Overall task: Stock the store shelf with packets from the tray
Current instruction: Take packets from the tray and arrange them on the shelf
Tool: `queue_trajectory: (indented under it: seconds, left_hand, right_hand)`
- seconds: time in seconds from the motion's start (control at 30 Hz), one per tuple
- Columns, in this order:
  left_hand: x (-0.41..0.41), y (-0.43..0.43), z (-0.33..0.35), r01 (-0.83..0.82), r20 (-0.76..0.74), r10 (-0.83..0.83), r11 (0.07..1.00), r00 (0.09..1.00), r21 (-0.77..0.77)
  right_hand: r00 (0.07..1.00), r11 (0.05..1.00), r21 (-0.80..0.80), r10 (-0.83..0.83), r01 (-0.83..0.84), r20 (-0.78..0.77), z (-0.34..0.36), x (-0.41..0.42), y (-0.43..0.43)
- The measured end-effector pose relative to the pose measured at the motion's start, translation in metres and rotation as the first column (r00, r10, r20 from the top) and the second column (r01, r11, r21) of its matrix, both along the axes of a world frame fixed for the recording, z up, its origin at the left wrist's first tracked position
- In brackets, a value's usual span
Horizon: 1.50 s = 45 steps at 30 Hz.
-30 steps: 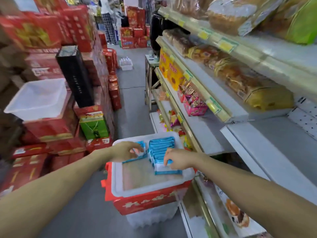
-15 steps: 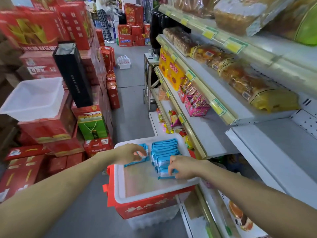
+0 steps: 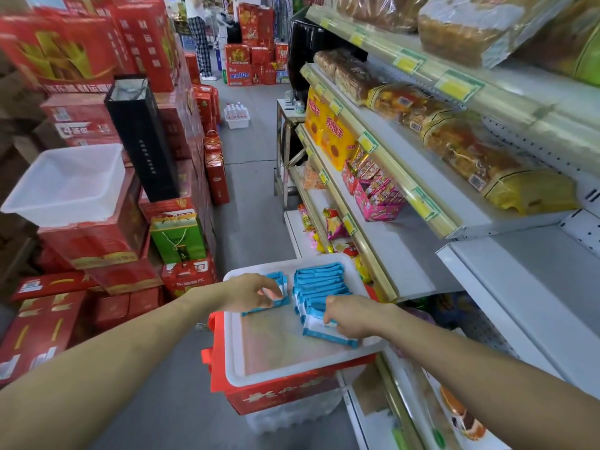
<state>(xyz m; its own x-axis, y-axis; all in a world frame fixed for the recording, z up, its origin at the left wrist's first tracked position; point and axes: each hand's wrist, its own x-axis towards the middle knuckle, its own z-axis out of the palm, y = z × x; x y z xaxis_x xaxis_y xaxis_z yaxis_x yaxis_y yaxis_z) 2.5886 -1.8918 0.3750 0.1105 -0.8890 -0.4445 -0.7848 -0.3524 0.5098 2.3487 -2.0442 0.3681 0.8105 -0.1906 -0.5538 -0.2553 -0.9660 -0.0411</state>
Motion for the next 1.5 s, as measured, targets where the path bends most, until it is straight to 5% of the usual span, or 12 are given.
queue_trajectory:
  seconds: [0.6, 0.97, 1.2, 1.5]
  left_hand:
    - [0.006, -0.002, -0.010, 0.010, -0.034, -0.008, 0.999, 0.999, 0.045]
    - [-0.039, -0.039, -0.008, 0.077, -0.140, -0.078, 0.997, 0.987, -0.013]
    - [-0.080, -0.078, -0.036, 0.171, -0.024, -0.172, 0.985, 0.985, -0.036]
    - [-0.094, -0.097, -0.054, 0.263, 0.109, -0.261, 0.965, 0.959, -0.005]
  right_hand:
    - [0.988, 0.971, 0.231, -0.018, 0.054, -0.156, -0.037, 0.007, 0.004]
    - [0.979, 0.959, 0.200, -0.205, 0.201, -0.001, 0.056, 0.000, -0.035]
    - [0.933, 0.940, 0.152, -0.328, 0.306, 0.149, 0.124, -0.040, -0.068]
    - [0.863, 0.854, 0.298, -0.483, 0.427, 0.147, 0.128, -0.085, -0.068]
